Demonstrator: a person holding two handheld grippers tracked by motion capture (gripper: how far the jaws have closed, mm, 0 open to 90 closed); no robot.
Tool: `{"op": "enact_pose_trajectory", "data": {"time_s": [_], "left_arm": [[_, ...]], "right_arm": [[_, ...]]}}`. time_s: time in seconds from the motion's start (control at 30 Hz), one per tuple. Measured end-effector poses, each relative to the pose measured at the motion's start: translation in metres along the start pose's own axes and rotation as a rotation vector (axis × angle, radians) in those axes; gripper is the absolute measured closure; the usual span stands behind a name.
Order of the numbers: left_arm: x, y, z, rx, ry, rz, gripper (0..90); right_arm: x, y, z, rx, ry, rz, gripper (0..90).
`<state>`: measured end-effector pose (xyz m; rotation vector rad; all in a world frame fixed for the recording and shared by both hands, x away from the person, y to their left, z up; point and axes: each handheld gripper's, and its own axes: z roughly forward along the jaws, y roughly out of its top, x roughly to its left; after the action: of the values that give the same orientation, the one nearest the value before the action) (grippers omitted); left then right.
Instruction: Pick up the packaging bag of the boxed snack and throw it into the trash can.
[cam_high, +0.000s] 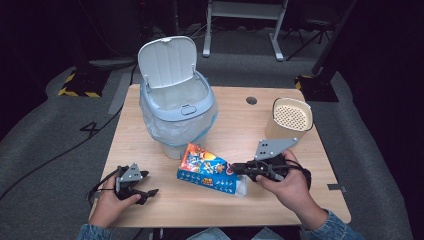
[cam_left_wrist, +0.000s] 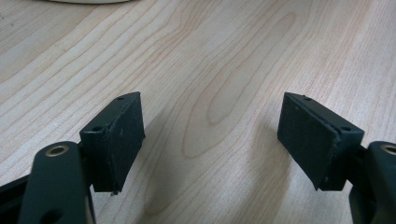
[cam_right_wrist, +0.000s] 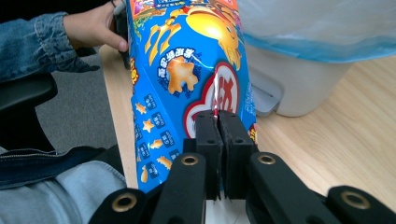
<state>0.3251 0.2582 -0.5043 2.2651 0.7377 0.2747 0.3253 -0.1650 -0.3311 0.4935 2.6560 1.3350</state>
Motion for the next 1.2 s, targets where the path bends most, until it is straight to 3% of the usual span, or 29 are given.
{"op": "enact_pose_trajectory", "data": {"time_s": [0.43, 0.83, 1.03, 1.2], "left_arm": [[0.000, 0.000, 0.000, 0.000, 0.000, 0.000, 23.2], [0.000, 0.000, 0.000, 0.000, 0.002, 0.000, 23.3], [0.000, 0.000, 0.000, 0.000, 0.000, -0.001, 23.3], [0.000, 0.000, 0.001, -0.002, 0.004, -0.002, 23.2]], "right_arm": [[-0.005, 0.024, -0.036, -0.003, -0.031, -0.010, 87.7], [-0.018, 0.076, -0.074, -0.051, -0.098, -0.018, 87.7], [-0.029, 0.108, -0.074, -0.070, -0.155, -0.024, 87.7], [-0.044, 0.131, -0.054, -0.043, -0.186, -0.005, 87.7]]}}
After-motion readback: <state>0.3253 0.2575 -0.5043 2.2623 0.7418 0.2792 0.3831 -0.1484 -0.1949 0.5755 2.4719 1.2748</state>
